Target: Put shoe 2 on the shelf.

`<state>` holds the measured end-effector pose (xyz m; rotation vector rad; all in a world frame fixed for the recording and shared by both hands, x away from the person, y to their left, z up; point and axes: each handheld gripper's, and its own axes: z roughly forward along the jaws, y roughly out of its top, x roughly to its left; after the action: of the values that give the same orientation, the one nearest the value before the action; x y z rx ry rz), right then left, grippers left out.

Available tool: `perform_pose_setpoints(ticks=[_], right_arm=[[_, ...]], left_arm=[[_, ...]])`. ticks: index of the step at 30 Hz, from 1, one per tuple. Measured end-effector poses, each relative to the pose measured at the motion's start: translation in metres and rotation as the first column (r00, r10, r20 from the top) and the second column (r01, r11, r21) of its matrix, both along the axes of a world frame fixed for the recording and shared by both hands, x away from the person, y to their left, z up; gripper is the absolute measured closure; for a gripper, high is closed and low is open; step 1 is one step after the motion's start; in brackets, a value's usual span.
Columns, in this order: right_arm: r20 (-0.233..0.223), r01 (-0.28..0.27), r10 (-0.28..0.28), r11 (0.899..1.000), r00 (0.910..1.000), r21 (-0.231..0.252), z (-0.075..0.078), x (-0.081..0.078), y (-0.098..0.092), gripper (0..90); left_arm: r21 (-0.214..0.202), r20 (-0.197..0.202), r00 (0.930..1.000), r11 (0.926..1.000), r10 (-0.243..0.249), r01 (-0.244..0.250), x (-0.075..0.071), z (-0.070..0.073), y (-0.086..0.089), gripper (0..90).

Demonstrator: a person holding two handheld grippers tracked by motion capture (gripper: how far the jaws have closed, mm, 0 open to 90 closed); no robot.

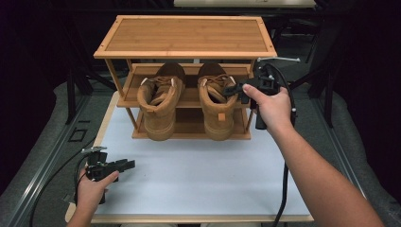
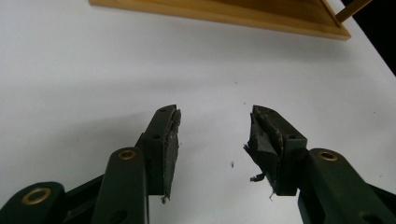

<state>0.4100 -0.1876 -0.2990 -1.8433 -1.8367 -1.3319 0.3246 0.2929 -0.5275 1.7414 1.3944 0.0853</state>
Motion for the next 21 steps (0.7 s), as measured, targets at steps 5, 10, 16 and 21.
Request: perform_pose_setpoints(ticks=[5, 10, 16, 21], right_arm=[[0.011, -0.004, 0.004, 1.000, 0.9999, -0.009, 0.000, -0.002, -0.003, 60.0], [0.028, 0.005, -0.005, 1.000, 0.9996, -0.017, 0.006, -0.005, -0.007, 59.2], [0.130, 0.015, -0.012, 1.000, 0.9914, -0.020, 0.013, -0.017, -0.014, 55.1], [0.250, 0.014, -0.017, 1.000, 0.9681, 0.016, 0.002, -0.030, -0.026, 56.8]], left_arm=[[0.008, 0.030, 0.9993, 0.9997, -0.022, 0.022, 0.007, 0.020, -0.004, 54.7], [-0.020, 0.026, 0.9975, 0.9976, -0.065, 0.066, 0.021, 0.051, -0.007, 57.0], [-0.033, 0.091, 0.9911, 0.9944, -0.097, 0.100, 0.037, 0.095, -0.015, 61.8], [-0.019, 0.125, 0.9879, 0.9954, -0.091, 0.094, 0.049, 0.119, -0.024, 78.7]])
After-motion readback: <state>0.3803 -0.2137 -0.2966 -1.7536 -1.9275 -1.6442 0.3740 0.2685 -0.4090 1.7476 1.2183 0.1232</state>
